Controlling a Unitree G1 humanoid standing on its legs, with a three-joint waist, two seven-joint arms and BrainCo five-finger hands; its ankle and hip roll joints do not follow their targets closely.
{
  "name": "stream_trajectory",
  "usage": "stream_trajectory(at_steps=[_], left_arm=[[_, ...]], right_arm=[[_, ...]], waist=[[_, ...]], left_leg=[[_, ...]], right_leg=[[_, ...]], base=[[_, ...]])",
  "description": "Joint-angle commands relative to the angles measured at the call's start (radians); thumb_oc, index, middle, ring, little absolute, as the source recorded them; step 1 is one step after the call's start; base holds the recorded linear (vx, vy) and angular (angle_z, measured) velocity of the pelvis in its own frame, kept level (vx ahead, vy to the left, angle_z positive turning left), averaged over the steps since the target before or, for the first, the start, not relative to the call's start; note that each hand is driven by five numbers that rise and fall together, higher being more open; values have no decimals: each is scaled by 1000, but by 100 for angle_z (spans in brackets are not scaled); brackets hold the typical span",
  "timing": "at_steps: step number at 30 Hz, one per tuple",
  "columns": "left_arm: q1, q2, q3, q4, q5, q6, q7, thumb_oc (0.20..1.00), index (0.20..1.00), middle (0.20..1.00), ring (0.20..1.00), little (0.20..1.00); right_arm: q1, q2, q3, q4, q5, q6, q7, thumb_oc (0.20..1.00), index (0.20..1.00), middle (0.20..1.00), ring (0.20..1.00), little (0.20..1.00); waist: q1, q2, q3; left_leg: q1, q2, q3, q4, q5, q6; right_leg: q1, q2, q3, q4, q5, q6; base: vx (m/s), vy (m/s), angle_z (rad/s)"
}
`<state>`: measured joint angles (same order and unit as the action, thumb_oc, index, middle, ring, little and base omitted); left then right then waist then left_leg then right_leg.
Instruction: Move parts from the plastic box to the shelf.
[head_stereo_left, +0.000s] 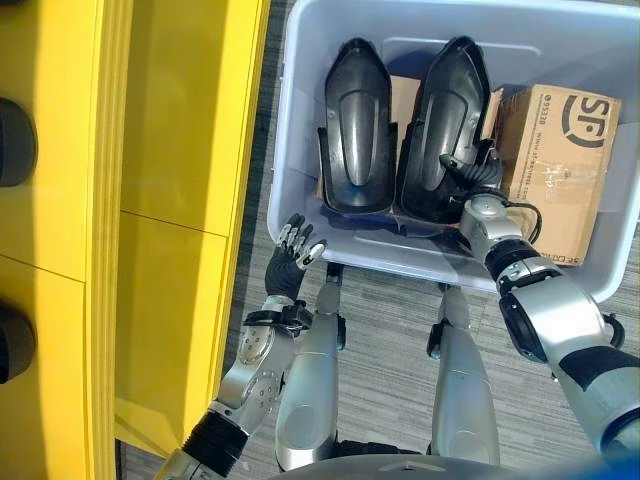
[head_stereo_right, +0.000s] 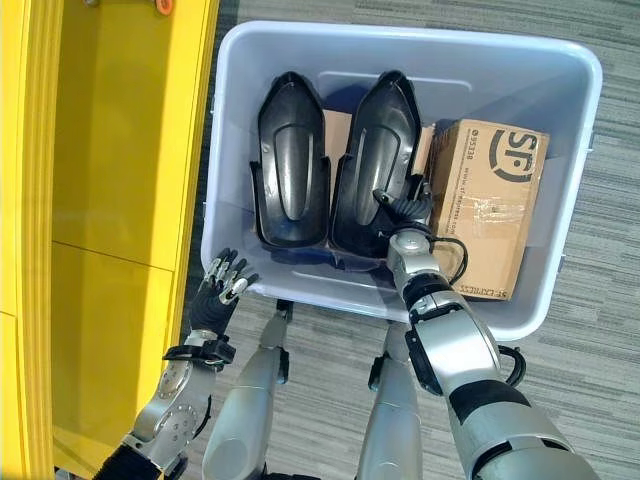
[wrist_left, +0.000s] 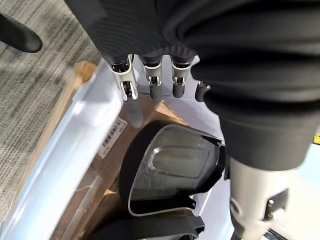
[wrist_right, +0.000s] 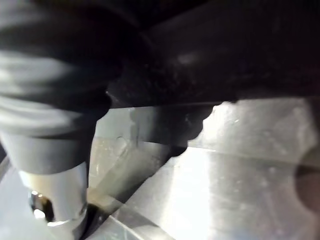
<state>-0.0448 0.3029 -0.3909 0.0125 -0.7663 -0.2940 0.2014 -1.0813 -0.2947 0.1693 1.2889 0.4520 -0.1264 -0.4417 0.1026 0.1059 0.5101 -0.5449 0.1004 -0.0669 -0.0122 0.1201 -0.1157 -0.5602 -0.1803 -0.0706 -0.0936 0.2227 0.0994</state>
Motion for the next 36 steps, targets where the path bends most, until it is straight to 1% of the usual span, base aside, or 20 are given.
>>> stream_trajectory(at_steps=[1,3,4,5,11,19,22,25,27,28,29,30,32,33,34,35,36], left_arm=[[-19,35,-24,-100,-9,-23,-9,1000,1000,1000,1000,1000],[-21,35,-20,-104,-13,-22,-14,1000,1000,1000,1000,1000],[-21,36,-18,-105,-14,-21,-16,1000,1000,1000,1000,1000],[-20,35,-15,-101,-19,-12,-27,1000,1000,1000,1000,1000],[-15,38,-6,-102,-29,-2,-37,1000,1000,1000,1000,1000],[-3,53,-1,-108,-38,1,-50,1000,1000,1000,1000,1000],[3,55,3,-104,-43,-3,-56,1000,1000,1000,1000,1000],[15,59,12,-96,-52,-6,-64,1000,1000,1000,1000,1000],[28,58,25,-85,-59,-4,-68,1000,1000,1000,1000,1000],[36,54,35,-76,-64,-4,-72,1000,1000,1000,1000,1000],[47,51,49,-68,-69,-3,-72,1000,1000,1000,1000,1000],[59,46,68,-60,-71,-1,-71,1000,1000,1000,1000,1000],[69,43,85,-47,-70,1,-70,1000,1000,1000,1000,1000],[74,38,104,-34,-69,5,-72,1000,1000,1000,1000,1000],[80,38,113,-30,-67,5,-73,1000,1000,1000,1000,1000],[89,35,135,-30,-64,4,-75,1000,1000,1000,1000,1000],[97,34,150,-22,-58,5,-85,1000,1000,1000,1000,1000]], right_arm=[[25,-135,4,147,37,79,-23,1000,1000,1000,1000,1000],[25,-131,3,149,51,81,-4,1000,1000,1000,1000,1000],[26,-129,2,150,56,82,4,790,790,790,790,790],[39,-115,3,145,82,82,53,200,200,200,200,200],[49,-106,-7,148,106,76,74,200,200,200,200,200],[72,-98,-11,118,119,56,80,200,200,200,200,200],[101,-91,-4,79,111,37,80,200,200,200,200,200],[137,-79,-5,22,120,6,79,200,200,200,200,200],[188,-61,-7,-52,143,-27,74,200,200,200,200,200],[237,-49,-3,-131,150,-50,76,200,200,200,200,200],[287,-39,6,-233,144,-72,65,200,200,200,200,200],[367,-29,17,-393,139,-100,68,200,200,200,200,200],[465,-25,17,-564,121,-116,64,200,200,200,200,200],[554,-26,11,-706,114,-134,80,200,200,200,200,200],[595,-23,9,-762,101,-135,84,200,200,200,200,200],[660,-29,-3,-878,92,-145,104,200,200,200,200,200],[699,-35,-10,-932,75,-147,120,200,200,200,200,200]], waist=[[46,59,10],[47,61,10],[46,61,10],[44,59,10],[41,55,10],[31,44,10],[22,32,10],[11,14,2],[-2,-4,-11],[-12,-15,-23],[-21,-25,-34],[-35,-39,-45],[-49,-51,-62],[-59,-61,-81],[-62,-64,-89],[-68,-72,-110],[-70,-78,-134]], left_leg=[[14,-50,-11,-21,10,60],[12,-51,-13,-20,10,62],[12,-51,-14,-20,9,63],[16,-53,-16,-20,6,66],[28,-56,-20,-21,4,67],[82,-51,-23,-44,10,63],[122,-48,-22,-60,14,59],[159,-43,-24,-66,12,54],[181,-38,-24,-72,13,49],[198,-35,-26,-74,13,46],[213,-32,-26,-75,12,44],[229,-28,-23,-75,11,41],[249,-23,-22,-75,7,39],[269,-18,-21,-75,4,37],[280,-15,-21,-75,2,36],[300,-11,-17,-75,-3,33],[318,-8,-18,-75,-8,31]], right_leg=[[-19,-28,21,194,-95,25],[-22,-28,22,198,-97,24],[-23,-28,23,199,-98,23],[-27,-23,25,205,-102,21],[-17,-22,25,205,-104,19],[27,-22,22,192,-100,19],[66,-18,21,179,-95,20],[105,-15,16,169,-88,21],[133,-11,12,160,-86,21],[151,-7,10,157,-86,21],[168,-6,9,153,-86,21],[183,-4,9,149,-85,21],[202,-1,9,144,-85,21],[224,-2,6,137,-85,23],[236,-3,4,131,-84,24],[260,-2,0,118,-85,25],[286,-1,-1,100,-82,26]], base=[[0,0,0],[0,0,0],[0,0,0],[0,0,0],[0,0,0],[-8,0,2],[-9,-10,5],[-2,-16,3],[19,-42,3],[33,-42,1],[50,-39,4],[43,-35,7],[58,-40,-13],[75,-52,-17],[105,-60,-15],[106,-48,-9],[117,-53,-12]])
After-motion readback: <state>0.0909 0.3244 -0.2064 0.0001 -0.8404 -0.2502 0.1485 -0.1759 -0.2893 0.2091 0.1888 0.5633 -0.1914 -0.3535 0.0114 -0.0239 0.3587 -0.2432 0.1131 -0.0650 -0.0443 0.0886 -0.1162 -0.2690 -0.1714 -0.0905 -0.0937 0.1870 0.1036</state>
